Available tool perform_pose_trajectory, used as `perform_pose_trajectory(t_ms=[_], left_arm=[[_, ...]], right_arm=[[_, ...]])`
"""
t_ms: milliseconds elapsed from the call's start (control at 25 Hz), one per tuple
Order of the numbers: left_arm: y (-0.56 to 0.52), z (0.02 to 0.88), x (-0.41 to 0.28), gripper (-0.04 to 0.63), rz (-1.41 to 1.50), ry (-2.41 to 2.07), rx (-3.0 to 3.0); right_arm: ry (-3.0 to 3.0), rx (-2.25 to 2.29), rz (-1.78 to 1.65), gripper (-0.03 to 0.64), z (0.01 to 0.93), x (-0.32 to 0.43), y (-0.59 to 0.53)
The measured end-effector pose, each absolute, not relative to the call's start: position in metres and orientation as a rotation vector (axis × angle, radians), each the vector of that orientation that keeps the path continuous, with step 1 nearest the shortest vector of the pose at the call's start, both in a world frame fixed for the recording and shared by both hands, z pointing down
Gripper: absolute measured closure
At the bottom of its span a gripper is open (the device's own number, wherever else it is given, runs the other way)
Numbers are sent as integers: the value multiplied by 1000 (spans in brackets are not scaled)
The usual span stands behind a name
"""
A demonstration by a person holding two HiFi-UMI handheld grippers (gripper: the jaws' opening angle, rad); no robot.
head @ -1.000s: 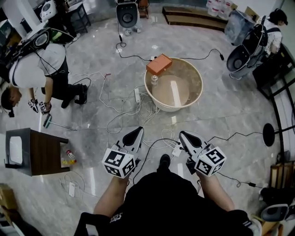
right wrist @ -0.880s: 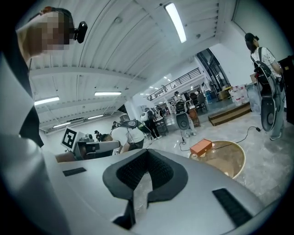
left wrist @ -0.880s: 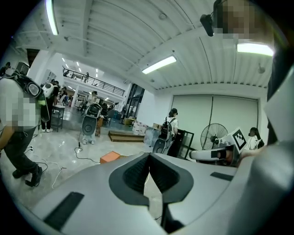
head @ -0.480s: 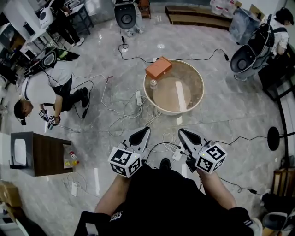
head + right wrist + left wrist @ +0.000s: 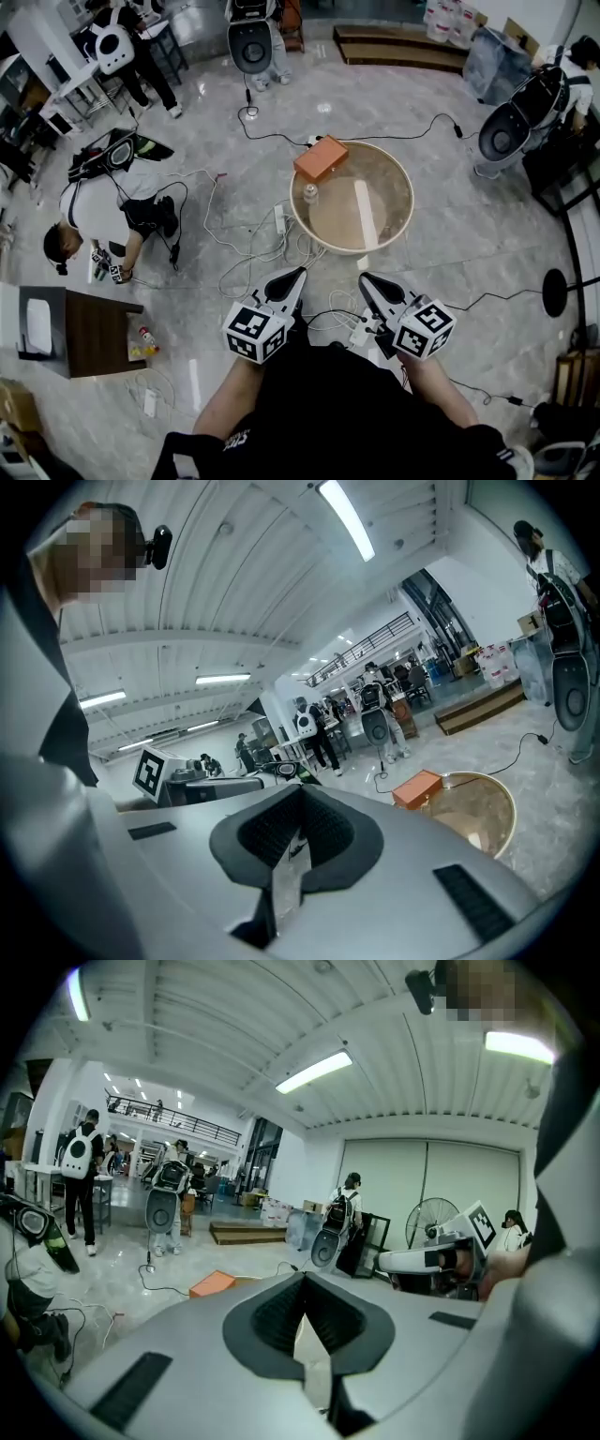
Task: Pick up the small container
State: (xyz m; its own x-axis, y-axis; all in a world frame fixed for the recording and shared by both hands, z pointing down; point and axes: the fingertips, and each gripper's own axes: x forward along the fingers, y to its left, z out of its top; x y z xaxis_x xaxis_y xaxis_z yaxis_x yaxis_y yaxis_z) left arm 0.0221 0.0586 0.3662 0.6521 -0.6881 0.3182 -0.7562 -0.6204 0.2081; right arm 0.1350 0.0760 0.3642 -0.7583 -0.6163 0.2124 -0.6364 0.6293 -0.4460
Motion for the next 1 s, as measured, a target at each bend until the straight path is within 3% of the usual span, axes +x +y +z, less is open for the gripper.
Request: perform_pose_trajectory(t_ms=[640, 1000], left_arm=[[-136, 349, -117, 580, 180, -1294, 2599], [-191, 372, -138, 580, 229, -1176, 2602]], right_arm=[[-2737, 1150, 730, 603, 350, 14, -109], [-2704, 1190, 767, 603, 362, -12, -151]])
